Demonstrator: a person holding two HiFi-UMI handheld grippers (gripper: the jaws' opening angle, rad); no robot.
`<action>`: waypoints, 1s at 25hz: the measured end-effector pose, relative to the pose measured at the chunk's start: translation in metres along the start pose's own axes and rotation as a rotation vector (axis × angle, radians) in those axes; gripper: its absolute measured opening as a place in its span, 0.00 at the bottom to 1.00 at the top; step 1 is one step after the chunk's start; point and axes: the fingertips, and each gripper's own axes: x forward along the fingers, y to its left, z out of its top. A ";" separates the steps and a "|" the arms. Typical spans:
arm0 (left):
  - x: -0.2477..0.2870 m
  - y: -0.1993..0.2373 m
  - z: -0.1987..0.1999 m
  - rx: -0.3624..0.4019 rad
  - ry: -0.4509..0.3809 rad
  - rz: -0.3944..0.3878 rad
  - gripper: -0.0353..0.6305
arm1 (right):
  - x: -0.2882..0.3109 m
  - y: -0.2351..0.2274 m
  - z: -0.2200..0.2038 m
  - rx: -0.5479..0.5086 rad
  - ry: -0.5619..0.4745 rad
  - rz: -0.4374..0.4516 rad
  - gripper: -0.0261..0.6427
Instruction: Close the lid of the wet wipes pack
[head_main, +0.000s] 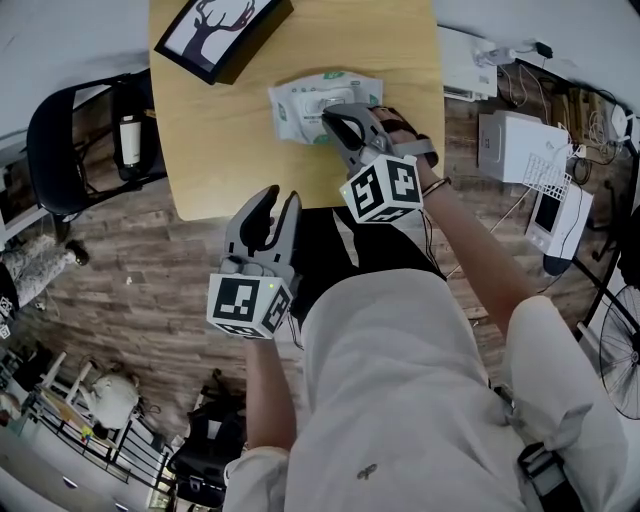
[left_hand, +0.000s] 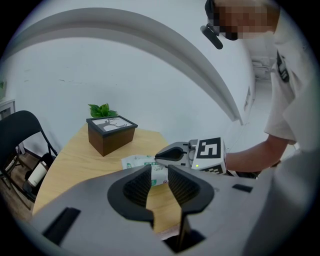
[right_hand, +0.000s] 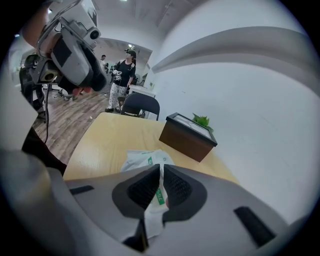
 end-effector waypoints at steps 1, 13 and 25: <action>0.000 0.000 -0.001 0.000 0.002 0.001 0.21 | 0.002 -0.002 -0.001 0.004 0.002 0.003 0.06; 0.000 0.003 0.000 0.002 0.003 0.022 0.21 | 0.027 -0.016 -0.013 0.032 0.038 0.074 0.07; -0.007 0.010 -0.001 0.001 0.009 0.057 0.21 | 0.045 -0.019 -0.027 0.032 0.088 0.070 0.06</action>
